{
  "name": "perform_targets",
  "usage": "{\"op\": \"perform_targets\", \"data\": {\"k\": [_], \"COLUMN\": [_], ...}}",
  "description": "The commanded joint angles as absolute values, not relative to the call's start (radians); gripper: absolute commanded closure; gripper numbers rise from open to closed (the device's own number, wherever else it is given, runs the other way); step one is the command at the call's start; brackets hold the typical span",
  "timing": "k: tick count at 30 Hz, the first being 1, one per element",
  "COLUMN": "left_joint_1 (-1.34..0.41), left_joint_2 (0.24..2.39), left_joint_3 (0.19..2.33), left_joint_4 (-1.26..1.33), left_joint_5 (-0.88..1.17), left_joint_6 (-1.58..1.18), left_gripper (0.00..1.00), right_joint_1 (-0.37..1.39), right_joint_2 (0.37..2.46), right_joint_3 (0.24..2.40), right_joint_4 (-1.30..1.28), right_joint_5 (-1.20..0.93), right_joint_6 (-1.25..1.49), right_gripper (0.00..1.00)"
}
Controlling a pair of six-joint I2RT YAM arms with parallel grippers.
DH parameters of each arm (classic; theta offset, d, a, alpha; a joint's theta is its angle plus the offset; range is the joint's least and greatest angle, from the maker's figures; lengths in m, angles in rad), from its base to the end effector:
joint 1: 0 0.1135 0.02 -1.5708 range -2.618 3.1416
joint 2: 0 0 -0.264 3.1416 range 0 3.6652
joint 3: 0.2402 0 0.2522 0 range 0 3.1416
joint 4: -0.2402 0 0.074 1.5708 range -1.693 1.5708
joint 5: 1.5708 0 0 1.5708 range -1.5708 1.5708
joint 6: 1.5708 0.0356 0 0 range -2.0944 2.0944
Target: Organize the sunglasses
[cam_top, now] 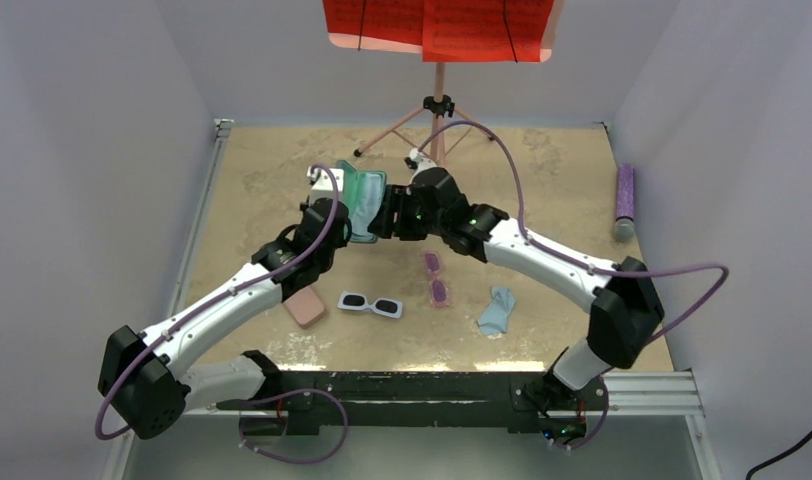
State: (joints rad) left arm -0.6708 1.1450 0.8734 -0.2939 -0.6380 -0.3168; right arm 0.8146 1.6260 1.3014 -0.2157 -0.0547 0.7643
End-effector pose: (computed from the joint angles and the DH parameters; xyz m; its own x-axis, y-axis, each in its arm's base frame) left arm 0.2087 -0.1386 0.2910 -0.4317 0.0231 -0.9017 -0.0306 0.9987 0.0402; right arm 0.2592 0.2776 0.2995 -0.7797 0.1804 -0.5996 -0.3033 0.7289 0.6138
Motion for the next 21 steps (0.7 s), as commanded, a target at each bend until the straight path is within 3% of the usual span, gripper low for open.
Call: {"op": "perform_targets", "data": {"k": [1, 5, 11, 21], "left_joint_1": [-0.674, -0.674, -0.688, -0.748], "left_joint_2": [1.136, 1.152, 1.195, 1.295], "left_joint_3": [0.868, 0.822, 0.803, 0.798], "left_joint_4": [-0.277, -0.298, -0.370, -0.476], "left_joint_5": [-0.639, -0.607, -0.621, -0.658], "left_joint_6": [-0.379, -0.415, -0.484, -0.634], "left_gripper": [1.00, 1.00, 1.00, 1.00], "right_joint_1": [0.814, 0.798, 0.696, 0.687], "right_joint_2": [1.450, 1.356, 1.362, 1.580], "right_joint_3": [1.212, 1.074, 0.904, 1.001], "right_joint_4": [-0.243, -0.317, -0.279, -0.306], "right_joint_5": [0.005, 0.072, -0.079, -0.013], "right_joint_6": [0.654, 0.643, 0.587, 0.450], "right_gripper": [0.38, 0.32, 0.35, 0.42]}}
